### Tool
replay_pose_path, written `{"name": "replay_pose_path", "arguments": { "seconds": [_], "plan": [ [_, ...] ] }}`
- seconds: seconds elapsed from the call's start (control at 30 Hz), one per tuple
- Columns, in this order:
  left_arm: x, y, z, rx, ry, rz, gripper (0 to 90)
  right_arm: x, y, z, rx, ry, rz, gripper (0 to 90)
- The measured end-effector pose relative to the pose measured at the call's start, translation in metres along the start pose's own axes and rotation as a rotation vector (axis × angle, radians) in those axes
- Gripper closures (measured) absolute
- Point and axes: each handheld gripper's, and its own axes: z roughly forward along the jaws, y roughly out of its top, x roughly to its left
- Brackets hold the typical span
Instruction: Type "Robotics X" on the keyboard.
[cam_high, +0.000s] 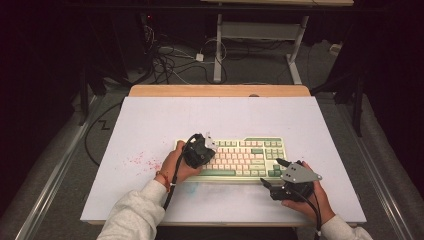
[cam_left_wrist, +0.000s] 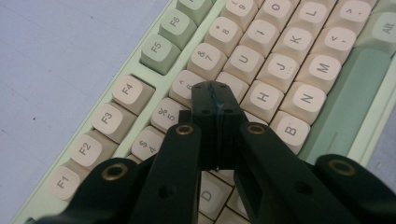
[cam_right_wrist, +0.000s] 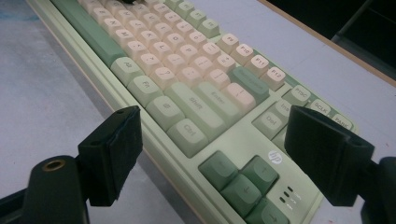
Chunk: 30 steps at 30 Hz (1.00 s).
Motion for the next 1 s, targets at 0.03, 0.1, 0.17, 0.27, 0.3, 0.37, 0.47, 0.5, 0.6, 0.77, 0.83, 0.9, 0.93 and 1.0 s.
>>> {"name": "replay_pose_path", "arguments": {
  "seconds": [0.03, 0.1, 0.17, 0.27, 0.3, 0.37, 0.47, 0.5, 0.6, 0.77, 0.83, 0.9, 0.93, 1.0],
  "plan": [
    [0.0, 0.0, 0.0, -0.001, 0.001, -0.001, 86.5, 0.0, 0.0, 0.0, 0.001, 0.002, 0.001, 19.6],
    [0.001, 0.0, -0.003, -0.017, 0.005, -0.007, 86.2, 0.0, 0.0, 0.0, 0.001, -0.002, 0.001, 19.6],
    [0.003, -0.001, -0.006, -0.035, 0.015, -0.013, 85.9, 0.0, 0.0, 0.0, -0.001, -0.001, 0.002, 19.6],
    [0.005, -0.002, -0.012, -0.069, 0.024, -0.016, 84.5, -0.001, 0.0, -0.001, -0.001, -0.004, 0.003, 19.7],
    [0.005, -0.003, -0.013, -0.073, 0.022, -0.015, 84.2, -0.001, -0.001, -0.001, 0.0, -0.003, 0.003, 19.6],
    [0.006, -0.004, -0.017, -0.086, 0.034, -0.014, 83.3, -0.001, -0.001, 0.0, 0.002, -0.003, 0.005, 19.6],
    [0.007, -0.006, -0.022, -0.102, 0.04, -0.011, 81.0, -0.001, -0.001, 0.0, 0.003, -0.003, 0.005, 19.7],
    [0.007, -0.007, -0.023, -0.11, 0.042, -0.017, 80.2, -0.001, 0.0, 0.0, 0.001, -0.003, 0.004, 19.7],
    [0.008, -0.009, -0.028, -0.13, 0.05, -0.023, 76.4, -0.001, 0.0, -0.001, 0.001, -0.003, 0.006, 19.7],
    [0.008, -0.014, -0.035, -0.161, 0.059, -0.026, 65.5, -0.001, 0.0, -0.001, 0.001, -0.002, 0.01, 19.7],
    [0.008, -0.017, -0.038, -0.179, 0.065, -0.023, 58.2, -0.001, 0.0, -0.001, 0.0, -0.002, 0.009, 19.8],
    [0.008, -0.02, -0.041, -0.193, 0.076, -0.016, 51.6, -0.002, 0.0, -0.001, 0.0, -0.001, 0.009, 19.7],
    [0.008, -0.021, -0.042, -0.202, 0.089, -0.013, 45.5, -0.002, 0.0, -0.002, -0.001, -0.001, 0.008, 19.7],
    [0.008, -0.025, -0.046, -0.227, 0.097, -0.006, 38.8, -0.002, 0.0, -0.002, 0.0, -0.004, 0.008, 19.8]
  ]
}}
